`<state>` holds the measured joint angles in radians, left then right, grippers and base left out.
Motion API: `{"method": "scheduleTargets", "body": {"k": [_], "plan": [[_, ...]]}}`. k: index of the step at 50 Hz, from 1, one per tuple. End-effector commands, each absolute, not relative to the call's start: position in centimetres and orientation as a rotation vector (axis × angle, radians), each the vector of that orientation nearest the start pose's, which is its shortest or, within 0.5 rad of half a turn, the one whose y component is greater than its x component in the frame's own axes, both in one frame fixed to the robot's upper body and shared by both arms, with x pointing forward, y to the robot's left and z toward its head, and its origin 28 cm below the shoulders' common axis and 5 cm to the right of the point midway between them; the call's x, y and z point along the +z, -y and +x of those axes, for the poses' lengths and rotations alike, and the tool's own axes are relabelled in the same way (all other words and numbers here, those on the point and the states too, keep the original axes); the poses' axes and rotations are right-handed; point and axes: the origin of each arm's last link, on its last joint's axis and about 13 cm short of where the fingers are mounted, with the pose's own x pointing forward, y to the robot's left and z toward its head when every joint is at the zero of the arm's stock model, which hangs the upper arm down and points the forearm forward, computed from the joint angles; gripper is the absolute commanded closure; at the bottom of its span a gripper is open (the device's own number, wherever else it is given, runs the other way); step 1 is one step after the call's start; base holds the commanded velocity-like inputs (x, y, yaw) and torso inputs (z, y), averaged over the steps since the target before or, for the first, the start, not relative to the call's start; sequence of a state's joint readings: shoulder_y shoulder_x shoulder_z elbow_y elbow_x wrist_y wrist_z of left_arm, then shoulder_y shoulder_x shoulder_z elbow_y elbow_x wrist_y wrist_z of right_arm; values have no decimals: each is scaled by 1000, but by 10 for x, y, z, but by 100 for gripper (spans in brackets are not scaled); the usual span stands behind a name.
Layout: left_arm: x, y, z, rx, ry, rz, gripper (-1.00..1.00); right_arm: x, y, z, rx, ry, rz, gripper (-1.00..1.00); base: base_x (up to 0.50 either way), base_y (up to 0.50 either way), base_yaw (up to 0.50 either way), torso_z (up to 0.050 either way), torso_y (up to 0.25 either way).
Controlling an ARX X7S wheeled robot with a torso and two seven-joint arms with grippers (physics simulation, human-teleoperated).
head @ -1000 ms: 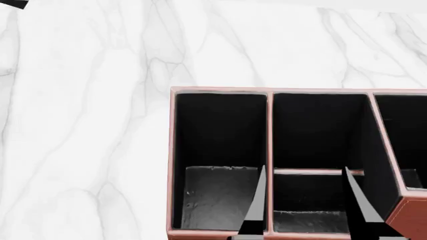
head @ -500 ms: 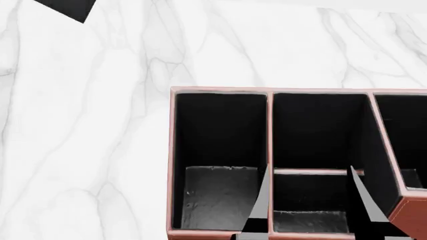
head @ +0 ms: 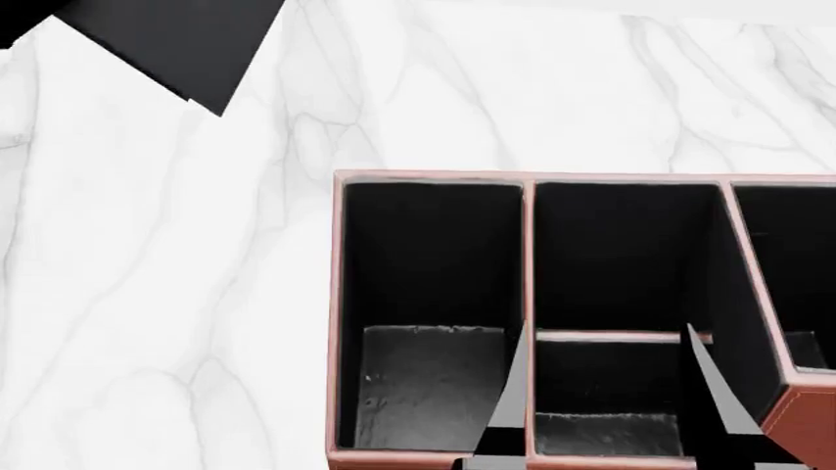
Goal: Pick up the book and place it in the left compartment of the caddy.
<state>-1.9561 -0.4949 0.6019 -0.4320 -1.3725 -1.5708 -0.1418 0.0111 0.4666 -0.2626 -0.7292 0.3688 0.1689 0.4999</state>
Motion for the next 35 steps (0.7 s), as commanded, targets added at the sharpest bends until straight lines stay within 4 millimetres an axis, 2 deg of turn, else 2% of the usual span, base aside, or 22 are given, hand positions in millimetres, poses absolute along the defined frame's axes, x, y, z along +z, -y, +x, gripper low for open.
{"method": "scheduleTargets", "body": {"k": [1,21,29,33,35], "plan": [[458,-235,265,-648,-353,81,100,144,103,178,16,424,49,-100,0,0,0,0,0],[450,-217,260,-711,-459,-62,100,145,103,177,16,428,49,-100,0,0,0,0,2],[444,-211,261,-693,-457,-149,100,145,103,177,16,430,50,-100,0,0,0,0,1],[441,-207,260,-629,-474,-148,100,145,103,177,15,430,50,-100,0,0,0,0,2],[440,-205,259,-652,-469,-149,100,145,103,178,15,430,51,-100,0,0,0,5,0]]}}
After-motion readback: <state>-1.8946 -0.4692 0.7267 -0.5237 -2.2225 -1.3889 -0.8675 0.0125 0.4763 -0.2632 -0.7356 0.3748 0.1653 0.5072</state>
